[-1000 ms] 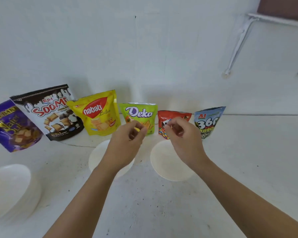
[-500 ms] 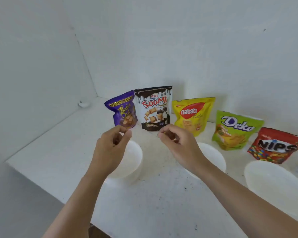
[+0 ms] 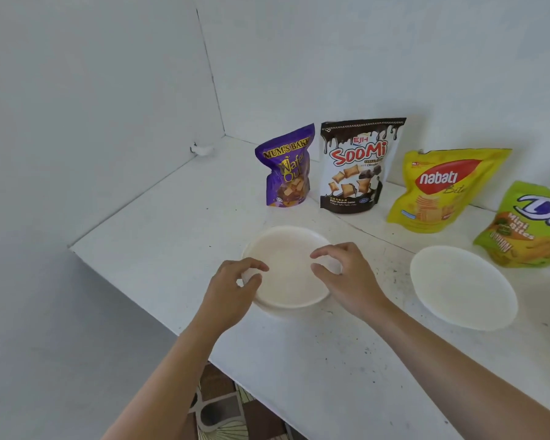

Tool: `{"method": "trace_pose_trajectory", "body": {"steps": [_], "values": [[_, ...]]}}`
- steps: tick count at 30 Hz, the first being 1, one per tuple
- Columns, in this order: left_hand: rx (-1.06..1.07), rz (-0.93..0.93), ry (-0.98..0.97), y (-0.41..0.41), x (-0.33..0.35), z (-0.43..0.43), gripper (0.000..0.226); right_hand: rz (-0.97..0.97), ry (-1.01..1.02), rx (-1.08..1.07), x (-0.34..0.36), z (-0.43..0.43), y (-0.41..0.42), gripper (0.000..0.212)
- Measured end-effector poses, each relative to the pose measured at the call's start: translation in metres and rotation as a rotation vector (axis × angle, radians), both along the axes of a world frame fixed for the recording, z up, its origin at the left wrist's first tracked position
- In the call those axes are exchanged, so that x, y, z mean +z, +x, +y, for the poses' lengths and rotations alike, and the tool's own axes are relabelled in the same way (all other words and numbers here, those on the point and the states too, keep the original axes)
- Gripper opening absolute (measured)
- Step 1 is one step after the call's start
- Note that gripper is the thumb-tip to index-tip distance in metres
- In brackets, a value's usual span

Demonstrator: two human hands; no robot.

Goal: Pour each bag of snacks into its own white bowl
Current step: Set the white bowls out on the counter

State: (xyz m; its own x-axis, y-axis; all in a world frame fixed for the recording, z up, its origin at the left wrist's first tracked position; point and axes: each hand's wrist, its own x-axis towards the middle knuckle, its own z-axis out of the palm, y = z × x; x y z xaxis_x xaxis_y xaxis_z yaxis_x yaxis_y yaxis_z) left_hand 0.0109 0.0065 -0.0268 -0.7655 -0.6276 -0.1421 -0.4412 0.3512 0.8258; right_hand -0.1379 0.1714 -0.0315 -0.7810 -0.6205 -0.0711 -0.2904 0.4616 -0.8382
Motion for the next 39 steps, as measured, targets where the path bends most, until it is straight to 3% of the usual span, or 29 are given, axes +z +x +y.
{"method": "trace_pose_trajectory", "body": {"steps": [5, 12, 21, 29, 39], "values": [[0.007, -0.037, 0.073, -0.005, 0.0, -0.003, 0.041, -0.135, 0.042, -0.005, -0.008, -0.001, -0.002, 0.042], [-0.089, -0.09, -0.02, -0.01, 0.013, -0.019, 0.043, -0.045, 0.136, 0.004, 0.008, -0.004, -0.012, 0.05], [-0.17, 0.115, -0.077, -0.043, 0.101, -0.005, 0.044, 0.044, -0.131, -0.089, 0.092, 0.024, -0.03, 0.051], [-0.28, 0.417, 0.057, -0.097, 0.143, 0.085, 0.057, 0.204, -0.311, -0.306, 0.136, 0.129, -0.043, 0.051], [-0.49, 0.398, 0.179, -0.157, 0.123, 0.28, 0.063, 0.21, -0.259, -0.54, 0.124, 0.335, -0.054, 0.053]]}}
